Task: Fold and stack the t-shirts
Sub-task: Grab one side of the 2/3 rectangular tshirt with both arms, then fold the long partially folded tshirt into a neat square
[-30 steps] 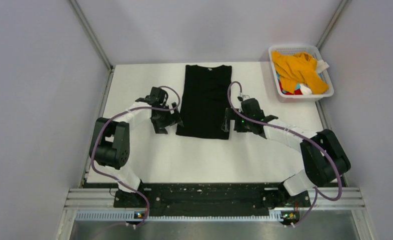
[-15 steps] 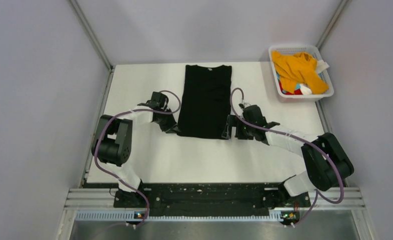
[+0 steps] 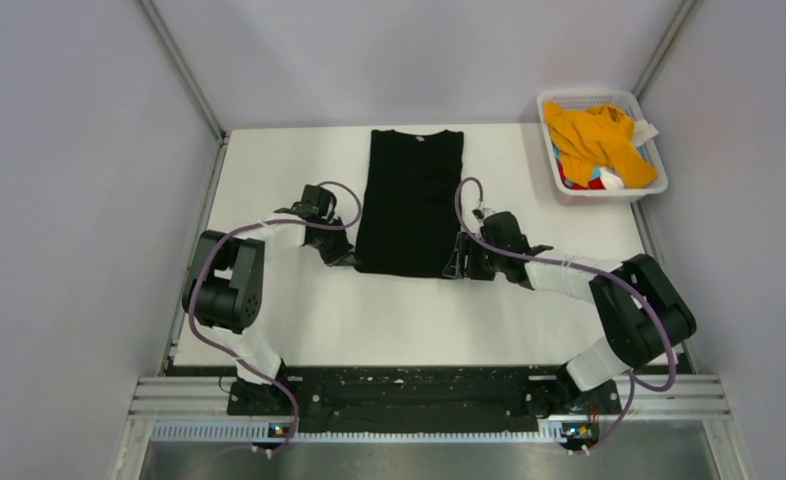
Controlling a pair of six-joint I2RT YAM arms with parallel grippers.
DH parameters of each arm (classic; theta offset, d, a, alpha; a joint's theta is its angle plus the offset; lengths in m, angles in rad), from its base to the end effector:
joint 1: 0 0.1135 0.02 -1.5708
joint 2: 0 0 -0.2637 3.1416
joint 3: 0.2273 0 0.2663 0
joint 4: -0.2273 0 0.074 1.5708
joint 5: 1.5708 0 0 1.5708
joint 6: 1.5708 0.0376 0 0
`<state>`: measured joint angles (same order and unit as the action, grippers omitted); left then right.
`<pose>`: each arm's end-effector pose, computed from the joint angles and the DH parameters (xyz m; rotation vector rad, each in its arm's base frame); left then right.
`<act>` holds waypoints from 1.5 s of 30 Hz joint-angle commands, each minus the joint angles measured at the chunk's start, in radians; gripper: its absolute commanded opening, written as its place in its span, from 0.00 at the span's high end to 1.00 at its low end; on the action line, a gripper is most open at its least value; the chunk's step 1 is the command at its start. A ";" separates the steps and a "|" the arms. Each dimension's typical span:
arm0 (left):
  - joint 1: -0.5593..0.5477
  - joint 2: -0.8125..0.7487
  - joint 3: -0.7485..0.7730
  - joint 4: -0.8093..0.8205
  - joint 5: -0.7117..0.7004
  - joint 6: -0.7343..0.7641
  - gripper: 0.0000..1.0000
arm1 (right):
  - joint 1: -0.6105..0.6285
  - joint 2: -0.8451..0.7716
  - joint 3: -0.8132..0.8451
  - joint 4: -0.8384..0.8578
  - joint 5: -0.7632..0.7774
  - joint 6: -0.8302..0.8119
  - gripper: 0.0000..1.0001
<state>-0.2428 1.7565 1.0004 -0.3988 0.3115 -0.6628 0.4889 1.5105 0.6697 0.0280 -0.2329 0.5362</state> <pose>0.3301 -0.0936 0.1379 -0.4981 2.7868 -0.6607 0.2589 0.1476 0.1431 -0.0571 2.4921 0.7402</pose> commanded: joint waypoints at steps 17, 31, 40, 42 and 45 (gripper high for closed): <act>-0.009 -0.247 -0.189 -0.032 -0.094 -0.043 1.00 | 0.091 -0.068 0.004 -0.186 -0.072 -0.094 1.00; -0.087 -1.031 -0.367 -0.312 -0.182 -0.167 1.00 | 0.175 -0.523 0.029 -0.528 -0.292 -0.055 1.00; -0.087 -0.992 -0.250 -0.130 -0.285 -0.138 1.00 | 0.152 -0.572 0.101 -0.378 -0.177 -0.069 1.00; -0.087 -0.925 -0.202 -0.090 -0.298 -0.129 1.00 | 0.125 -0.556 0.125 -0.350 -0.164 -0.075 1.00; -0.087 -0.811 -0.106 -0.101 -0.376 -0.101 1.00 | 0.077 -0.511 0.146 -0.319 -0.136 -0.108 1.00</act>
<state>-0.3359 0.8402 0.7654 -0.5983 0.0914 -0.8085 0.6270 0.9592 0.7486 -0.3637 -0.4339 0.4728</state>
